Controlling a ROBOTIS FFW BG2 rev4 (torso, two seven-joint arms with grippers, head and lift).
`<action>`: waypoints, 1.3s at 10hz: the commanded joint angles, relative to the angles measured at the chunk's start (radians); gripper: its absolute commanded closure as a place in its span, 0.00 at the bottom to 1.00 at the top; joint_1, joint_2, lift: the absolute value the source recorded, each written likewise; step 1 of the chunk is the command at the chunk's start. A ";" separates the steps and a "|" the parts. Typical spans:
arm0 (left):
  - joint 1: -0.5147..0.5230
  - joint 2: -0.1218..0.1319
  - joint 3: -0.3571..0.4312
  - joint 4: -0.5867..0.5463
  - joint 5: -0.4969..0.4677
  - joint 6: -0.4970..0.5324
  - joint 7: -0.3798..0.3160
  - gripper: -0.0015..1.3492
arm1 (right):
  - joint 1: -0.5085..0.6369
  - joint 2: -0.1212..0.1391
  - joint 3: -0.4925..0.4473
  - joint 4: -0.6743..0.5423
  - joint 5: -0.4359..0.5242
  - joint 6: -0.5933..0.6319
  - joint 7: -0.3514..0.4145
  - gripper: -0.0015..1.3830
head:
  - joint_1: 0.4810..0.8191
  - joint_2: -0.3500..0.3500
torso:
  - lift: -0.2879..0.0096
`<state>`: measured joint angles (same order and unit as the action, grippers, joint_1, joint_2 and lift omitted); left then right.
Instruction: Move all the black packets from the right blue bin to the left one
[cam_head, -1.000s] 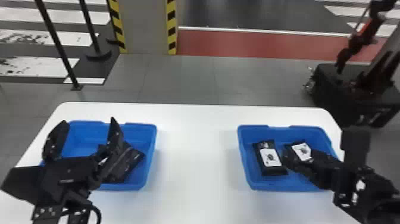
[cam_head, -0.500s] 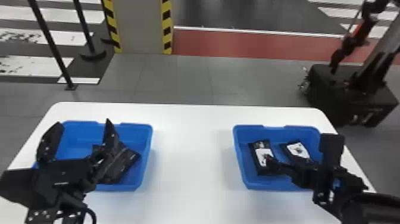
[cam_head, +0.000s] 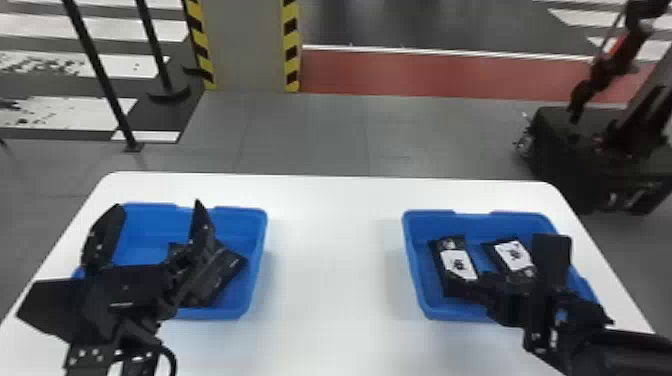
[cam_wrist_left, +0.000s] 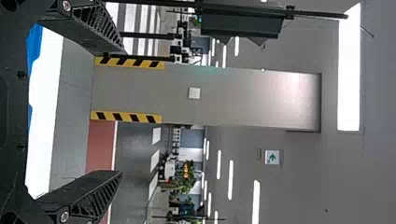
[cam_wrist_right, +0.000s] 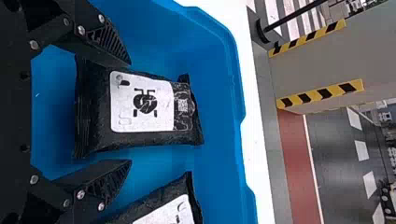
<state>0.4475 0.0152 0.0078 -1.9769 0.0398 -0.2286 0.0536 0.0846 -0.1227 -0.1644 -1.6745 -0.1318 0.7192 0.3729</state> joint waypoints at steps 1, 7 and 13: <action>0.004 0.000 -0.002 0.000 0.000 0.003 0.000 0.07 | -0.011 0.000 0.020 -0.008 -0.002 0.020 0.004 0.43 | 0.63 0.46 | 0.60; -0.001 0.000 -0.003 0.000 0.005 -0.005 -0.003 0.07 | -0.006 0.005 0.025 -0.040 -0.011 0.059 0.012 0.78 | 0.63 0.49 | 0.60; 0.002 0.000 -0.003 0.000 0.005 0.000 -0.003 0.07 | 0.109 0.038 0.025 -0.349 0.037 0.181 -0.002 0.06 | 0.63 0.53 | 0.60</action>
<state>0.4491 0.0153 0.0047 -1.9769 0.0445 -0.2301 0.0506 0.1942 -0.0882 -0.1396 -2.0075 -0.1094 0.8843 0.3703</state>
